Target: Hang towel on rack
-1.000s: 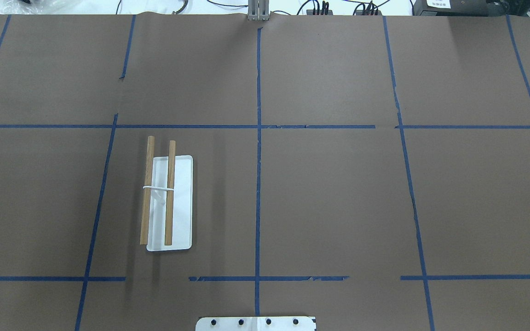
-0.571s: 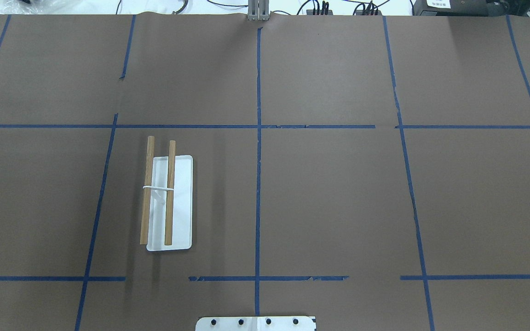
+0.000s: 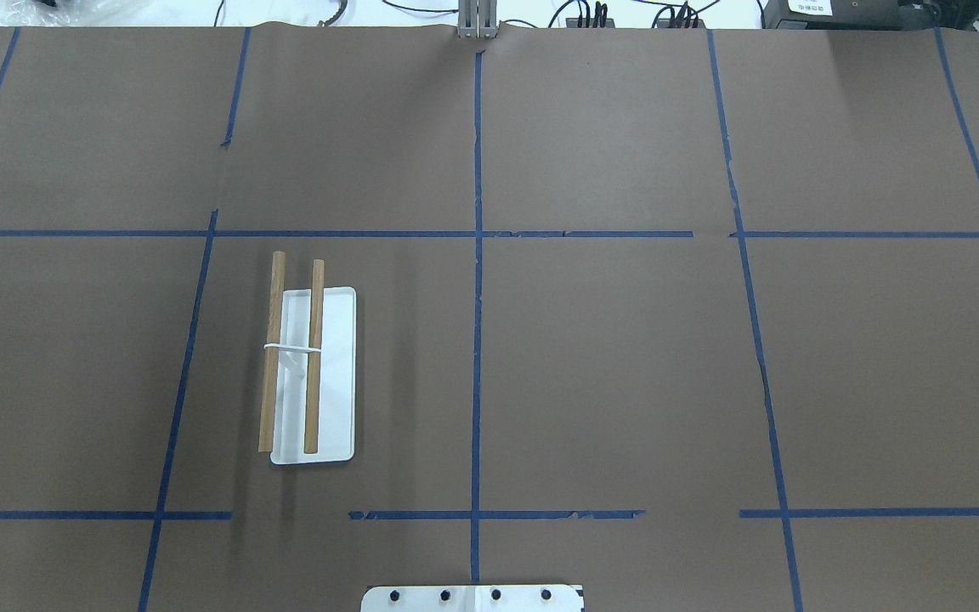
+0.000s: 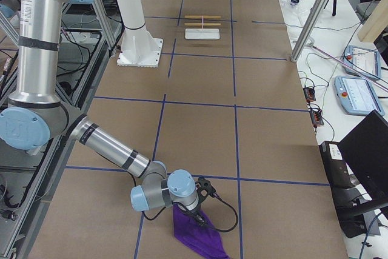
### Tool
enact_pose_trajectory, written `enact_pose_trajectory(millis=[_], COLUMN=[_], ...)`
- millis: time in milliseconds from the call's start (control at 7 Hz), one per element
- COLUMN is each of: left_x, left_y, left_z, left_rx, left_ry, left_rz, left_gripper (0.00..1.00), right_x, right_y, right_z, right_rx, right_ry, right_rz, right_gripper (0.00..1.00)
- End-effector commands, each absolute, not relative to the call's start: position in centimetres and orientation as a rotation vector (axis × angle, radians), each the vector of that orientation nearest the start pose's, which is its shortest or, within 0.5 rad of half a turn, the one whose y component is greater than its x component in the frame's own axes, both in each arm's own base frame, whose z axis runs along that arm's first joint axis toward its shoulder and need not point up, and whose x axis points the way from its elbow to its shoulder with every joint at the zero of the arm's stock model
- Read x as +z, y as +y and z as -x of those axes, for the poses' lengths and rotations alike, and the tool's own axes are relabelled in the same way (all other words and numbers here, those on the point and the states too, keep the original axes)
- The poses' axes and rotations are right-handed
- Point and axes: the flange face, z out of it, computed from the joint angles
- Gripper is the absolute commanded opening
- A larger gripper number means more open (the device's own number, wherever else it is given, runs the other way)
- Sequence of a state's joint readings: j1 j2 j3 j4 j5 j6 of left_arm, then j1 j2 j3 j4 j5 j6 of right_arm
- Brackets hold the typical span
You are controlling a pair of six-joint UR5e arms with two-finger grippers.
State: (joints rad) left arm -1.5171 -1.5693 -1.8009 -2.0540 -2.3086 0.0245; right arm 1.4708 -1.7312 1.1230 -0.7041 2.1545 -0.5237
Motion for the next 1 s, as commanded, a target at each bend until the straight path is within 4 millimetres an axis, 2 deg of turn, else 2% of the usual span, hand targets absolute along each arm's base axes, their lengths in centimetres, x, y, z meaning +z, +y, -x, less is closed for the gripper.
enact_pose_trajectory(millis=[0,857], left_x=[48.9,48.8], left_y=[-50.8,-50.8], left_z=[3.9,3.8], left_rx=[0.334,0.341], left_ry=[0.717,0.718], left_rz=[-0.670,-0.682], left_gripper=[1.00,1.00], right_x=[86.9,88.9], right_y=[-36.8,-36.1], right_z=[-4.4,-5.2], right_rx=[-0.692,-0.701], right_ry=[-0.492,-0.422], right_rz=[-0.356,-0.312], right_gripper=[0.82,0.78])
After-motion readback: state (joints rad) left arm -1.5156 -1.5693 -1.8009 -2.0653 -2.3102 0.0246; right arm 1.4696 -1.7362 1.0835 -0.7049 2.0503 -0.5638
